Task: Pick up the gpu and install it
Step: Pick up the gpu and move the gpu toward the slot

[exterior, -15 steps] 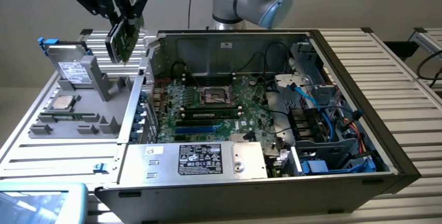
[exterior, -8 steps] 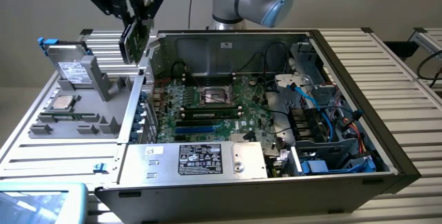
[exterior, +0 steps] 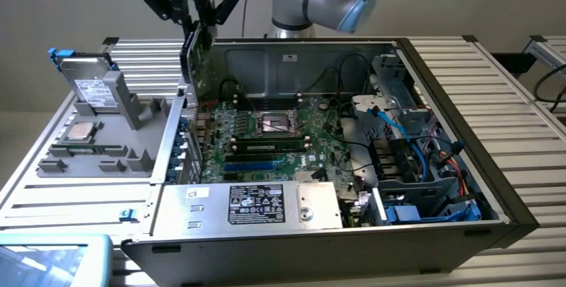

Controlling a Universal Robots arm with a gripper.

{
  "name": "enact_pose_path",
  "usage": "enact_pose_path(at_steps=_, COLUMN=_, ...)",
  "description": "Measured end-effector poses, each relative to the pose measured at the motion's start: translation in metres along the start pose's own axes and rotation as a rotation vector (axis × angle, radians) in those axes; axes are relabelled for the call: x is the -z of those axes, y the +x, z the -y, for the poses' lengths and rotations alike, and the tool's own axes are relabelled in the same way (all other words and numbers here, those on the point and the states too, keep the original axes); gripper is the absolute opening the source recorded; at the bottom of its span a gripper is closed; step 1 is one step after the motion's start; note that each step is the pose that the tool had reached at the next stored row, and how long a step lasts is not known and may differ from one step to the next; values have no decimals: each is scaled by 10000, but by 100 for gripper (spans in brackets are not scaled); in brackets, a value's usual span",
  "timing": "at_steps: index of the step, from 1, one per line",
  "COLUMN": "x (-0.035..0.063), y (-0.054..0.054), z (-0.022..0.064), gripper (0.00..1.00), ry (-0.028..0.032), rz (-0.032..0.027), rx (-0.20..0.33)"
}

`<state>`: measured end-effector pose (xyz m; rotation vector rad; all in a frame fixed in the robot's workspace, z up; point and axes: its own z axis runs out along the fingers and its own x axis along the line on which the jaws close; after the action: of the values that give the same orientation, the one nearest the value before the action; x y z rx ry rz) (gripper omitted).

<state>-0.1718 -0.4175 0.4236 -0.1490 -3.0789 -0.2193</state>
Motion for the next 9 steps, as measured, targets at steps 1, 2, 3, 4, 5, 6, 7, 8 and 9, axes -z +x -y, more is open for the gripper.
enact_pose_path(at_steps=1, x=2, y=-45, z=-2, gripper=29, ry=1, rz=-10, rx=-1)
enact_pose_path(at_steps=2, x=5, y=-90, z=-4, gripper=29, ry=3, rz=-20, rx=-2)
enact_pose_path(at_steps=3, x=7, y=-135, z=-7, gripper=29, ry=3, rz=-32, rx=-4)
enact_pose_path(at_steps=4, x=9, y=-184, z=-10, gripper=29, ry=4, rz=-43, rx=-7)
enact_pose_path(at_steps=5, x=11, y=-228, z=-13, gripper=29, ry=5, rz=-53, rx=-8)
enact_pose_path(at_steps=6, x=14, y=-272, z=-16, gripper=29, ry=5, rz=-62, rx=-8)
enact_pose_path(at_steps=7, x=17, y=-318, z=-18, gripper=29, ry=7, rz=-70, rx=-10)
enact_pose_path(at_steps=8, x=18, y=-365, z=-20, gripper=29, ry=6, rz=-75, rx=-11)
enact_pose_path(at_steps=9, x=21, y=-410, z=-22, gripper=29, ry=7, rz=-81, rx=-11)
